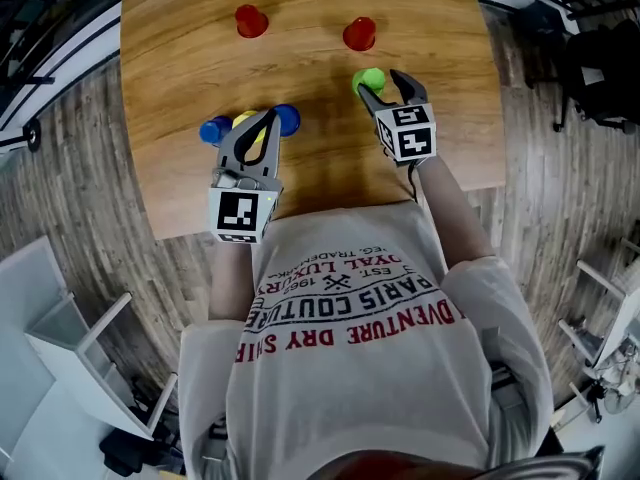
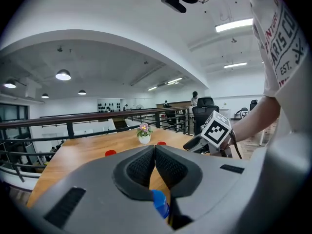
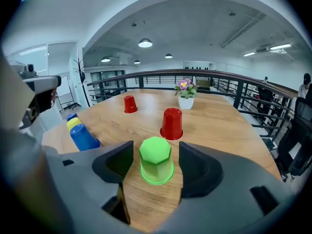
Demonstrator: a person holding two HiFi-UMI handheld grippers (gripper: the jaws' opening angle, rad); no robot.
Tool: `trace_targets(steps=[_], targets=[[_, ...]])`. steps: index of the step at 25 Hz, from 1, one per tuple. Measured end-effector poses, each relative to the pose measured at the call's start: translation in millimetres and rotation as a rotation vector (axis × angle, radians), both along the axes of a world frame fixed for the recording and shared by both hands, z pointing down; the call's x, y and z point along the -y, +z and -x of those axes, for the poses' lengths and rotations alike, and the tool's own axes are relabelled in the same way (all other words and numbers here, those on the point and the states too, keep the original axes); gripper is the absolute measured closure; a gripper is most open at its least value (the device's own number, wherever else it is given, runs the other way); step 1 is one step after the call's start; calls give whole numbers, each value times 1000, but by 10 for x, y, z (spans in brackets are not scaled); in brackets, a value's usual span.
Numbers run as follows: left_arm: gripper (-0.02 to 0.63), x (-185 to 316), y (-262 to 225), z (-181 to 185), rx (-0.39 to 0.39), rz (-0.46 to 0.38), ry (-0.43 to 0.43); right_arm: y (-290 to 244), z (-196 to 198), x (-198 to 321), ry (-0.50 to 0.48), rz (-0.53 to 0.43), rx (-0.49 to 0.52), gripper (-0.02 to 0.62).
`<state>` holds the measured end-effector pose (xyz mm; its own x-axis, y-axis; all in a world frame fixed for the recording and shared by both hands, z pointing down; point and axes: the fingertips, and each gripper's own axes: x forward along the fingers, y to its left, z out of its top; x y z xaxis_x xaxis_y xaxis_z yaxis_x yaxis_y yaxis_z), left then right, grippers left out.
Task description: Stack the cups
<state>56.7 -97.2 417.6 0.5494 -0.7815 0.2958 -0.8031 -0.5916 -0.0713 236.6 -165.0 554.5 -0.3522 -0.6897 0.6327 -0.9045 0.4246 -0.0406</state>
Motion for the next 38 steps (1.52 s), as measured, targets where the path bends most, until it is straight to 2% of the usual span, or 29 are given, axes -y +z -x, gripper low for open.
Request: trace_targets(steps=[4,7,10,17,22,27,38], targets=[[589,4,17,27,13,13,-39,125,60,27,-36,40,20,295],[589,9,9,32,17,11,-44,159,36,35,-37,45,2,353],[589,11,26,66,18,11,-52,152,28,43,-35,41,0,354],[589,12,-65,217,13,-13,-45,-255,206,74,-52,-25,10,356],[589,9,-186,530,6,-40,-63,-712,650,101,-99,-94,44,356],[589,-77,-298,905,-6,-51,-70,-1025,1212,9,-162,-112,73,356],[589,-285,-370,1755,-34,-58,-94,-1020,2322,-395,-280,-62,80,356]])
